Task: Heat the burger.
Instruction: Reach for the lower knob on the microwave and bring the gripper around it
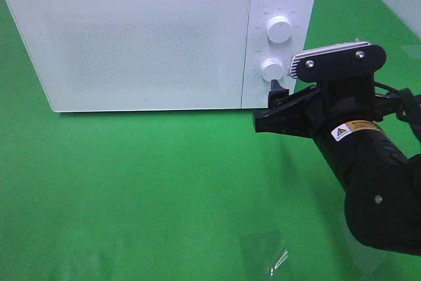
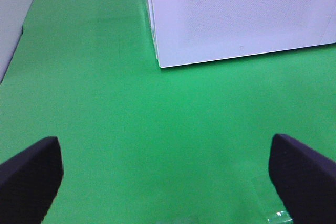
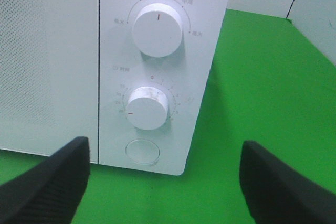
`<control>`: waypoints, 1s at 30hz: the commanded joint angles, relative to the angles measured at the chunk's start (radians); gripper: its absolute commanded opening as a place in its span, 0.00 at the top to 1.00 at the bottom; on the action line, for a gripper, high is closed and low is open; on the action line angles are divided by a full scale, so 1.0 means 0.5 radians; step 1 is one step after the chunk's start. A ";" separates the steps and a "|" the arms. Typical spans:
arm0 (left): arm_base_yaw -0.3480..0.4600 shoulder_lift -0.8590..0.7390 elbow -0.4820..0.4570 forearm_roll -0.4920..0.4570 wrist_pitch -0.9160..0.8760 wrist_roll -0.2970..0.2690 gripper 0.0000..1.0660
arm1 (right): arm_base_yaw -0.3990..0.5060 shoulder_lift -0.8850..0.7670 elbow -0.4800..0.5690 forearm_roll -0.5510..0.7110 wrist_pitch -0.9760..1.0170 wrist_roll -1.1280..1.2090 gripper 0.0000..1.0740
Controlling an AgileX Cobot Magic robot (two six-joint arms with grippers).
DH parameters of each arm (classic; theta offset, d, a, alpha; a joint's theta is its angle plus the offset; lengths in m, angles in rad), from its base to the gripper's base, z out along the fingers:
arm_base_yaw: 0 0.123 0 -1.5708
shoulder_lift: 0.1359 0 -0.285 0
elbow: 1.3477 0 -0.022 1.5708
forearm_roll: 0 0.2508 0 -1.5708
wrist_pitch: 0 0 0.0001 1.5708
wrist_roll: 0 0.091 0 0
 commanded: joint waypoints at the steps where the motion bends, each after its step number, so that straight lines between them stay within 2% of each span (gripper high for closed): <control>1: 0.004 -0.040 0.002 -0.002 -0.010 -0.008 0.06 | -0.004 0.046 -0.048 -0.006 -0.130 0.070 0.30; 10: 0.004 -0.040 0.002 -0.002 -0.010 -0.008 0.06 | -0.004 0.206 -0.190 0.000 -0.136 0.078 0.31; 16: 0.004 -0.040 0.002 0.000 -0.010 -0.008 0.06 | -0.116 0.310 -0.322 -0.006 -0.106 0.078 0.31; 25: 0.004 -0.038 0.002 0.004 -0.010 -0.008 0.06 | -0.202 0.360 -0.412 -0.020 -0.088 0.082 0.31; 27: 0.004 -0.038 0.002 0.004 -0.010 -0.008 0.06 | -0.274 0.436 -0.480 -0.074 -0.062 0.094 0.31; 30: 0.004 -0.038 0.002 0.004 -0.010 -0.008 0.06 | -0.282 0.470 -0.512 -0.094 -0.058 0.120 0.31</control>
